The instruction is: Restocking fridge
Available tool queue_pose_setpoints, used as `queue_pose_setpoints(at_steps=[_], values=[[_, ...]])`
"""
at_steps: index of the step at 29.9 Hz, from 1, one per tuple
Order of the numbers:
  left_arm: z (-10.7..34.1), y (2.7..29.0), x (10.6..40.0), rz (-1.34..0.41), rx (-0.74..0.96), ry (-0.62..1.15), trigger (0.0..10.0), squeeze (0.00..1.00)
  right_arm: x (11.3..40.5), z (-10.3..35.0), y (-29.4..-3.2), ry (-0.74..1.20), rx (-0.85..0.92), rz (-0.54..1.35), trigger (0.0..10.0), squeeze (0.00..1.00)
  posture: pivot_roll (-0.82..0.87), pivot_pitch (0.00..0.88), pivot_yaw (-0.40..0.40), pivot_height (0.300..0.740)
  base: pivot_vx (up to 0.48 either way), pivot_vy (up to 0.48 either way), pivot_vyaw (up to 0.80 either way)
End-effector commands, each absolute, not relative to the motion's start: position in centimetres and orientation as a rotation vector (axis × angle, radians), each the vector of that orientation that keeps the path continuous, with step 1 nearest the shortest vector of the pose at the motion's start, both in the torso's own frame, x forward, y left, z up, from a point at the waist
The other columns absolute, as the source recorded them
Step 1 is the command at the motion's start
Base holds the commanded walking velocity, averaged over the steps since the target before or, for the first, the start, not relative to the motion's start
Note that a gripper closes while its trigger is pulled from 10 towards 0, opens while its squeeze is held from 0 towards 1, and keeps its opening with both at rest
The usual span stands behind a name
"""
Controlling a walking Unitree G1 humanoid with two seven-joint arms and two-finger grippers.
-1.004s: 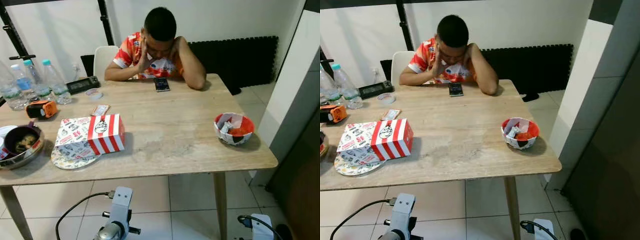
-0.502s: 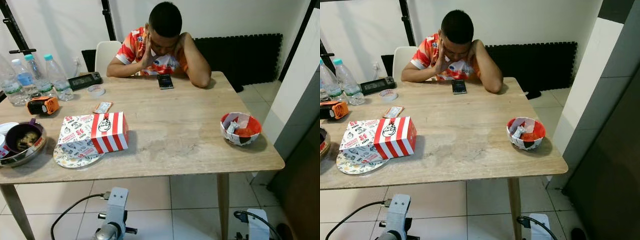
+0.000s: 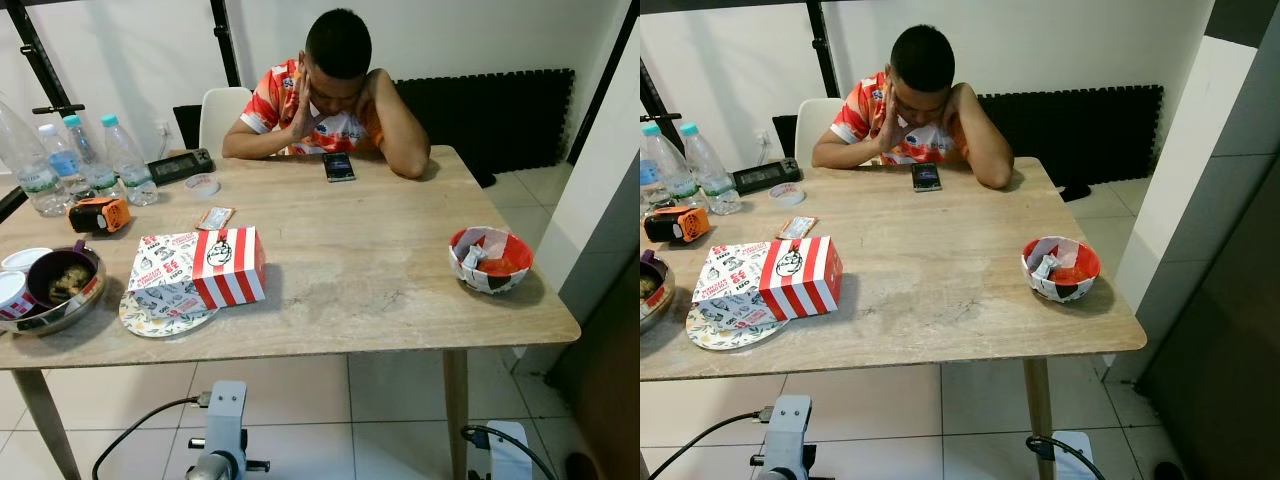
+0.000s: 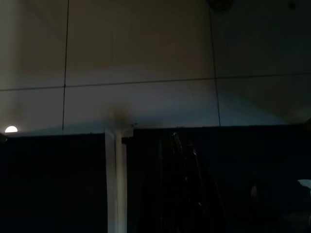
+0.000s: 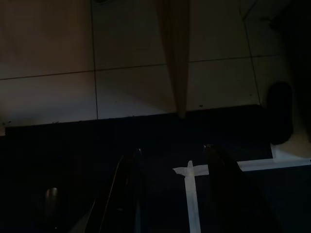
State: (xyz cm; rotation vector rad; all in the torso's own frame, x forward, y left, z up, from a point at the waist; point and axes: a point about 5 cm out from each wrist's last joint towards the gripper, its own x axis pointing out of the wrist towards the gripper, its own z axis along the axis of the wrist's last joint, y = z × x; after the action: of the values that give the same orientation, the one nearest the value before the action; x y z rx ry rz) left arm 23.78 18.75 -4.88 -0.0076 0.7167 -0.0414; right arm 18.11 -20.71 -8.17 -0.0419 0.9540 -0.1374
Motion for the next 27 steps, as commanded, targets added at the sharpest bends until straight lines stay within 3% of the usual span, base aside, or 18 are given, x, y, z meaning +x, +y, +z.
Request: queue_pose_setpoints(at_steps=[1,27], values=[[-5.1,19.3,23.5,-0.024,-0.001,0.744,10.0,0.0,18.0,-8.3,-20.5,0.97,-0.029,-0.144,10.0,0.0,0.0,0.0,0.064,0.74,0.0,0.0,0.0],[-5.7,19.0,22.7,-0.018,-0.005,0.771,10.0,0.0,16.6,-9.0,-20.1,1.016,-0.058,-0.133,10.0,0.0,0.0,0.0,0.061,0.74,0.0,0.0,0.0]])
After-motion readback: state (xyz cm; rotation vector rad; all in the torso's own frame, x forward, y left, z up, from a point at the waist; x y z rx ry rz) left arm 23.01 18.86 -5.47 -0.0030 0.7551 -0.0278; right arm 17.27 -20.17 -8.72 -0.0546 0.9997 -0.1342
